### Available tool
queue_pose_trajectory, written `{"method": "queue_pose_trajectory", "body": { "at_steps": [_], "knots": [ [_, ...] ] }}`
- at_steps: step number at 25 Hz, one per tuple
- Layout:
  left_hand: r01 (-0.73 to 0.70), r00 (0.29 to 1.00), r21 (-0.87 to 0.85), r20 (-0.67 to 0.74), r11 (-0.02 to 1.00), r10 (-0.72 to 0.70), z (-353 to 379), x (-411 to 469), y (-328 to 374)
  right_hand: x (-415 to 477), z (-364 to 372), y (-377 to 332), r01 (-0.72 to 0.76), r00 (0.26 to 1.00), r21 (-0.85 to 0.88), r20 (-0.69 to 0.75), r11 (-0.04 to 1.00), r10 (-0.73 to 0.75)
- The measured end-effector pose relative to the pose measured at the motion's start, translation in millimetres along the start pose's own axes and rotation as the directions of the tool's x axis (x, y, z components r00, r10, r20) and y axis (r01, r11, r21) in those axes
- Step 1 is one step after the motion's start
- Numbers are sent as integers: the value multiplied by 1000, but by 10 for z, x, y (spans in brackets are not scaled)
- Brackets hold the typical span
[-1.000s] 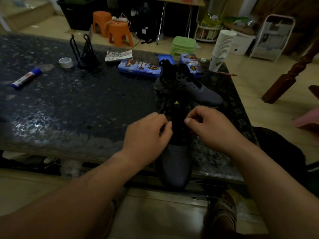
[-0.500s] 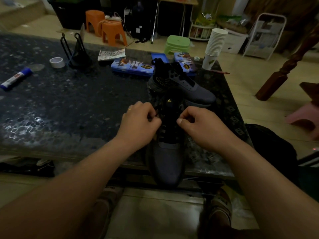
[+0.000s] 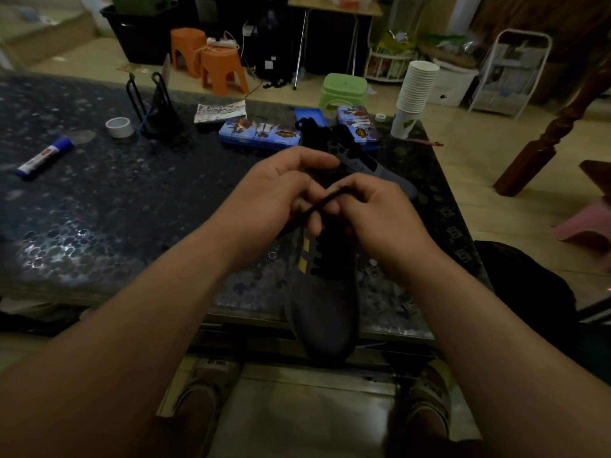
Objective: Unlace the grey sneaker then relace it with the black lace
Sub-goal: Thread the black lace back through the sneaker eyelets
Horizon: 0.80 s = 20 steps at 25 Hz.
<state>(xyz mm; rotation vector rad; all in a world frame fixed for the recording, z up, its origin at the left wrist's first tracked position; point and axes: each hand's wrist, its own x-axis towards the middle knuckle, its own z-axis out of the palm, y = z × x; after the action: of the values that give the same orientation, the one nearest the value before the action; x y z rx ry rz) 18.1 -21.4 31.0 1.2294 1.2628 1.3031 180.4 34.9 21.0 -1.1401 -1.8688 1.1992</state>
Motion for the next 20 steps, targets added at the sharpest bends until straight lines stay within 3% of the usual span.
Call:
{"method": "queue_pose_trajectory", "body": {
  "at_steps": [2, 6, 10, 13, 20],
  "knots": [
    [2, 999, 160, -45, 987, 5, 17, 56, -91, -22, -91, -30, -41, 998, 79, -53, 996, 45],
    [-10, 989, 367, 139, 930, -44, 111, 89, -147, -35, -317, -34, -101, 988, 315, -78, 944, 132],
    [-6, 1000, 520, 14, 854, -1, -58, 51, -101, 17, -541, 180, -220, 942, 522, -107, 824, 319],
    [2, 998, 563, -50, 827, 32, -99, 53, -117, -5, -489, 251, -246, 954, 400, -60, 883, 293],
    [-75, 996, 452, -9, 889, 88, 81, 222, -54, -15, -264, 144, -25, 989, 127, 145, 992, 6]
  ]
}}
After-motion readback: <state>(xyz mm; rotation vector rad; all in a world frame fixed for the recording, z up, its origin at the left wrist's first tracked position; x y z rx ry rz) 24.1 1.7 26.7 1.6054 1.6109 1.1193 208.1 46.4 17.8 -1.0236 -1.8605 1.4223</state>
